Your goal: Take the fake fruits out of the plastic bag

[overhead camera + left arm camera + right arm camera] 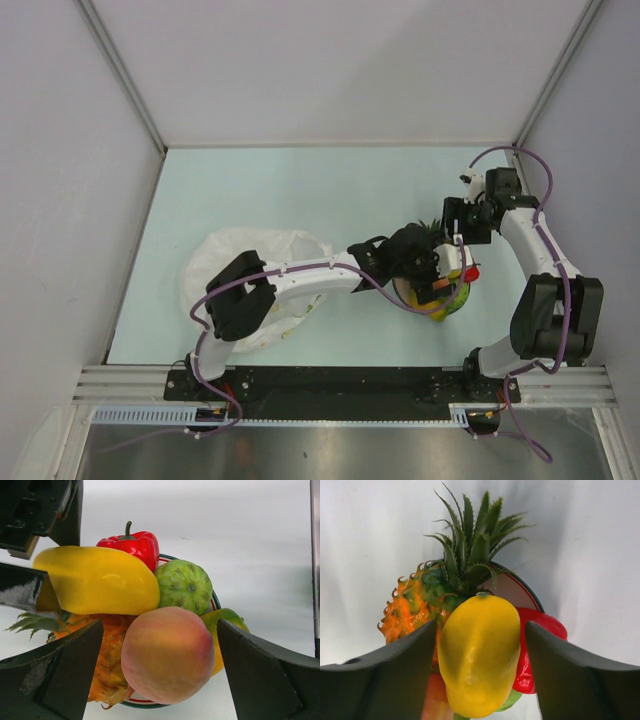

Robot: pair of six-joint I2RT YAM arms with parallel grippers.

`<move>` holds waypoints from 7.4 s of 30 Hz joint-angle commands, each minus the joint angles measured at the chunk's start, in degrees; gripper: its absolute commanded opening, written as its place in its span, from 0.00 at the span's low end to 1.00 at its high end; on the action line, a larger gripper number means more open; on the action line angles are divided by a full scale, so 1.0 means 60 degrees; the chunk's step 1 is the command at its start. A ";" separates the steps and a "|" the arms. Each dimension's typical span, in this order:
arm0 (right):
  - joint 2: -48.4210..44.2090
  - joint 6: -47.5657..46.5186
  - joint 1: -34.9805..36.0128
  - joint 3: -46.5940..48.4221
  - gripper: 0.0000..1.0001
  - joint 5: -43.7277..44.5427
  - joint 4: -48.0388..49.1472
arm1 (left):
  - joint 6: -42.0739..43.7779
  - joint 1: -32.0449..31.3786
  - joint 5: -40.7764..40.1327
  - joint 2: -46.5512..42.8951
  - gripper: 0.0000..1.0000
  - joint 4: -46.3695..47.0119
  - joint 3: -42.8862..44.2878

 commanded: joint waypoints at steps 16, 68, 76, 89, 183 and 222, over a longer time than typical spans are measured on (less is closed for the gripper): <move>-0.0820 0.0467 -0.0455 0.0506 1.00 -0.0231 -0.0467 | -0.1039 -0.0056 0.1046 -0.0997 1.00 0.0238 0.1415; 0.1714 0.1536 0.6899 0.3818 0.54 -0.3319 -0.0819 | 0.4586 0.5496 -0.3465 -0.9275 0.57 -0.8683 -0.7624; 0.2400 0.2005 0.5845 0.5235 0.00 -0.4128 -0.0351 | 0.3709 0.5539 -0.2603 -0.8719 0.00 -0.8449 -0.4567; 0.2654 0.0940 0.4977 0.8509 0.00 -0.4026 -0.0232 | 0.2331 0.5861 -0.2483 -0.7820 0.00 -0.7467 0.1242; 0.2447 0.1594 0.5638 0.6440 0.00 -0.2751 0.0587 | -0.0232 0.7005 0.1568 -0.7251 0.90 -0.3145 -0.5133; 0.2842 0.2093 0.4480 0.7172 0.00 -0.2545 0.0969 | 0.2390 0.7442 -0.1079 -0.7501 0.00 -0.1958 -0.2500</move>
